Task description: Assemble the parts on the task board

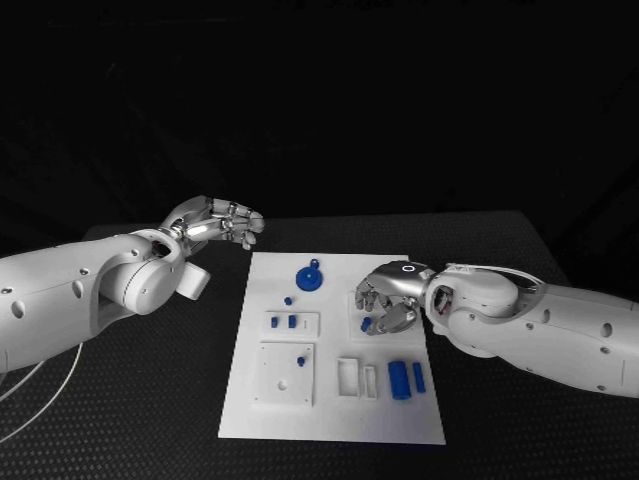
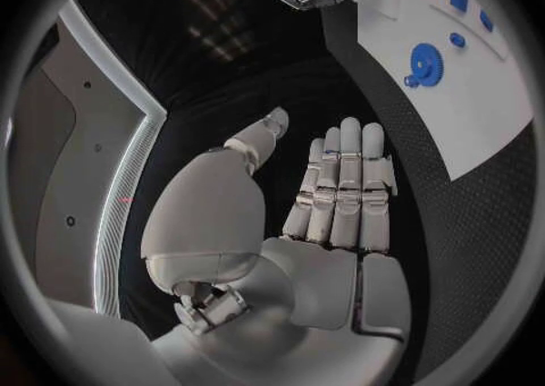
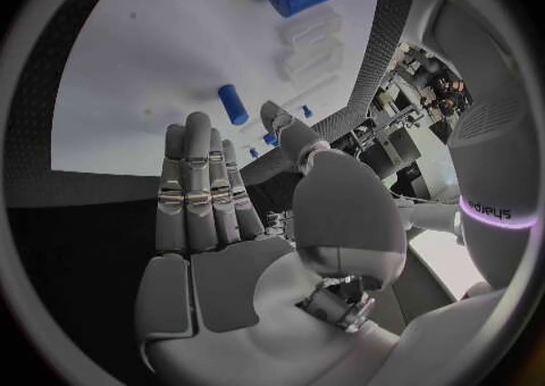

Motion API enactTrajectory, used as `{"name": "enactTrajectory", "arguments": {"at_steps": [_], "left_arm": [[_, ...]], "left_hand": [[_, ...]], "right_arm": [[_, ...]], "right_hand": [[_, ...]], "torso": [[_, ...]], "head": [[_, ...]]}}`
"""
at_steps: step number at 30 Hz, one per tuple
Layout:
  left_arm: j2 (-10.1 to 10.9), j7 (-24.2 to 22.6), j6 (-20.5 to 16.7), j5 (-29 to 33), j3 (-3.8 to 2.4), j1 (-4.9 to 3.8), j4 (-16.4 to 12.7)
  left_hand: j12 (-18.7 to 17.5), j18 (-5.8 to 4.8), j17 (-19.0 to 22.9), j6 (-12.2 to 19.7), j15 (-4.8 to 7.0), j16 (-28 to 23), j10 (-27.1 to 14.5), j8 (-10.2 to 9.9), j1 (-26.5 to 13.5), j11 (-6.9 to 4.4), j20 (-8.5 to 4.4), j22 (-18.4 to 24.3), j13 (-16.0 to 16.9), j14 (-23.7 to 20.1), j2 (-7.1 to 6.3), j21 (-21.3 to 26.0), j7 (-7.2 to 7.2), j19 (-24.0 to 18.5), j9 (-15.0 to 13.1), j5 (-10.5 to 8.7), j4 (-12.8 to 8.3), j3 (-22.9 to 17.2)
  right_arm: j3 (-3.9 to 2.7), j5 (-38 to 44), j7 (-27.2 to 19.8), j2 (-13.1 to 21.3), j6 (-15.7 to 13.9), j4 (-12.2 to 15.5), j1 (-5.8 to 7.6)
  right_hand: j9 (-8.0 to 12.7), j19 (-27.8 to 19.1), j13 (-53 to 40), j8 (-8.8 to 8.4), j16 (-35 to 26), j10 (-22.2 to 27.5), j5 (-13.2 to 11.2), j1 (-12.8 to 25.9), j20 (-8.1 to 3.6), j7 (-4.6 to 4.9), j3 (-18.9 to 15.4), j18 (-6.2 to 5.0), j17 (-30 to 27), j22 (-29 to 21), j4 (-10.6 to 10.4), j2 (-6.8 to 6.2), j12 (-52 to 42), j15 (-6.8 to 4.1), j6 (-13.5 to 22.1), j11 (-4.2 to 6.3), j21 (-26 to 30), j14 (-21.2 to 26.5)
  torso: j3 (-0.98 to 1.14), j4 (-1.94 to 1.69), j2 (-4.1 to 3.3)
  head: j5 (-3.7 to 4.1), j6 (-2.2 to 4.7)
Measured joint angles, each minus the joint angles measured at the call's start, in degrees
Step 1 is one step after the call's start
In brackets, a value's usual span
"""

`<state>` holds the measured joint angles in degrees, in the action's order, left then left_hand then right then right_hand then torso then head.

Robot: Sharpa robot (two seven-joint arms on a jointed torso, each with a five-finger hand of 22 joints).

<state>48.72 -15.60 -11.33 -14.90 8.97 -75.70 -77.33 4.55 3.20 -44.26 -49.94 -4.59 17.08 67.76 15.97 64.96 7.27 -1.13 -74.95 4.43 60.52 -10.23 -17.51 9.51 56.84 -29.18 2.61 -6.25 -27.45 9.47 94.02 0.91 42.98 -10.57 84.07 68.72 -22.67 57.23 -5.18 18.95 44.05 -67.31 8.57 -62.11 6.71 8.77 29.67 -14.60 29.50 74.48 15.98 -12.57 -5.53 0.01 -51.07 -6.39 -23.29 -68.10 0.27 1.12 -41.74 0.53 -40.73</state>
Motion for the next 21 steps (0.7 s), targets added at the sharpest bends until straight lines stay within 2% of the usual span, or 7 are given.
{"name": "enactTrajectory", "arguments": {"at_steps": [2, 3, 5, 6, 13, 21], "left_arm": [[0.0, 0.0, 0.1, 0.3, 0.0, 0.0, 0.0], [0.0, 0.0, 0.2, 0.5, 0.0, 0.0, 0.0], [0.0, 0.0, 0.3, 0.8, 0.0, 0.0, 0.1], [0.0, 0.0, 0.4, 0.9, 0.0, 0.0, 0.1], [0.0, 0.1, 1.1, 1.7, 0.01, 0.0, 0.2], [0.1, 0.3, 1.8, 2.3, 0.03, 0.0, 0.2]], "left_hand": [[0.0, 0.23, 0.0, 0.0, 0.0, 0.0, 0.0, 0.0, -0.2, 0.0, 0.0, 0.0, 0.0, 0.0, 0.16, 0.0, 0.0, 0.0, 0.1, 0.0, 0.0, 0.0], [0.0, 0.81, 0.0, 0.0, 0.0, 0.0, 0.0, 0.0, -0.2, 0.0, 0.0, 0.0, 0.0, 0.0, 0.22, 0.0, 0.0, 0.0, 0.0, 0.0, 0.0, 0.0], [0.0, 0.83, 0.0, 0.0, 0.0, 0.0, 0.0, 0.0, -0.2, 0.0, 0.0, 0.0, 0.0, 0.0, 0.23, 0.0, 0.0, 0.0, 0.1, 0.0, 0.0, 0.0], [0.0, 0.84, 0.0, 0.0, 0.0, 0.0, 0.0, 0.0, -0.2, 0.0, 0.0, 0.0, 0.0, 0.0, 0.23, 0.0, 0.0, 0.0, 0.1, 0.0, 0.0, 0.0], [0.0, 0.85, -0.1, 0.3, 0.0, 0.0, -0.1, 0.0, -0.7, 0.1, 0.01, 0.0, 0.0, 0.0, 0.74, 0.0, 0.31, 0.0, 0.2, 0.0, 0.5, 0.5], [0.0, 0.86, -0.1, 0.5, 0.0, 0.0, -0.2, 0.0, -0.7, 0.21, 0.01, 0.0, 0.0, 0.0, 0.74, 0.0, 0.51, 0.0, 0.2, 0.0, 0.6, 0.6]], "right_arm": [[0.11, 0.3, 0.0, -0.1, 0.0, -0.2, -0.18], [0.13, 0.4, 0.1, -0.2, 0.0, -0.2, -0.25], [0.14, 0.7, 0.1, -0.3, 0.0, -0.3, -0.38], [0.14, 0.8, 0.1, -0.4, 0.0, -0.3, -0.44], [0.16, 2.0, 0.1, -0.5, 0.3, -0.2, -0.65], [0.16, 2.9, 0.1, -1.1, 0.5, -0.8, -0.85]], "right_hand": [[-0.1, 0.3, -0.1, 0.36, 0.0, -0.6, -1.2, -0.6, -0.27, -0.07, 0.7, -0.01, 0.4, 0.0, 0.1, 0.35, -0.1, -0.1, -0.3, 0.16, -0.4, -0.5], [-0.2, 0.4, -0.1, 0.5, -0.1, -0.8, -2.2, -1.1, -0.18, -0.12, 1.4, -0.02, 0.7, 0.0, -0.1, 0.24, -0.3, -0.23, -0.5, 0.38, -0.4, -0.6], [-0.2, 0.9, -0.3, 0.68, -0.5, -1.4, -4.8, -1.9, -0.44, -0.3, 3.7, -0.01, 1.4, 0.0, -1.1, -0.56, -0.4, -0.43, -1.1, 0.37, -0.9, -1.2], [-0.3, 1.1, -0.3, 0.85, -0.6, -1.6, -5.1, -1.9, -0.49, -0.47, 4.3, -0.01, 1.7, 0.0, -1.4, -0.63, -0.4, -0.6, -1.3, 0.6, -0.9, -1.4], [-1.2, 2.2, -1.4, 2.59, -0.6, -5.2, -5.5, -2.9, -1.0, -1.58, 7.8, -0.02, 3.6, 0.5, -2.7, 0.3, -2.2, -1.43, -4.5, 1.91, -2.1, -2.7], [-1.4, 2.6, -1.8, 2.79, -0.4, -5.7, -5.5, -3.4, -1.41, -1.78, 9.1, -0.01, 4.7, 0.5, -3.0, 0.81, -2.4, -1.63, -5.1, 2.0, -2.4, -2.9]], "torso": [[0.0, -0.03, -0.01], [0.0, -0.05, -0.01], [0.0, -0.06, -0.02], [0.0, -0.07, -0.02], [0.02, -0.07, -0.02], [0.03, -0.08, 0.0]], "head": [[0.03, -0.1], [0.03, -0.18], [0.03, -0.31], [-0.01, -0.35], [-0.19, -0.67], [-0.2, -0.97]]}}
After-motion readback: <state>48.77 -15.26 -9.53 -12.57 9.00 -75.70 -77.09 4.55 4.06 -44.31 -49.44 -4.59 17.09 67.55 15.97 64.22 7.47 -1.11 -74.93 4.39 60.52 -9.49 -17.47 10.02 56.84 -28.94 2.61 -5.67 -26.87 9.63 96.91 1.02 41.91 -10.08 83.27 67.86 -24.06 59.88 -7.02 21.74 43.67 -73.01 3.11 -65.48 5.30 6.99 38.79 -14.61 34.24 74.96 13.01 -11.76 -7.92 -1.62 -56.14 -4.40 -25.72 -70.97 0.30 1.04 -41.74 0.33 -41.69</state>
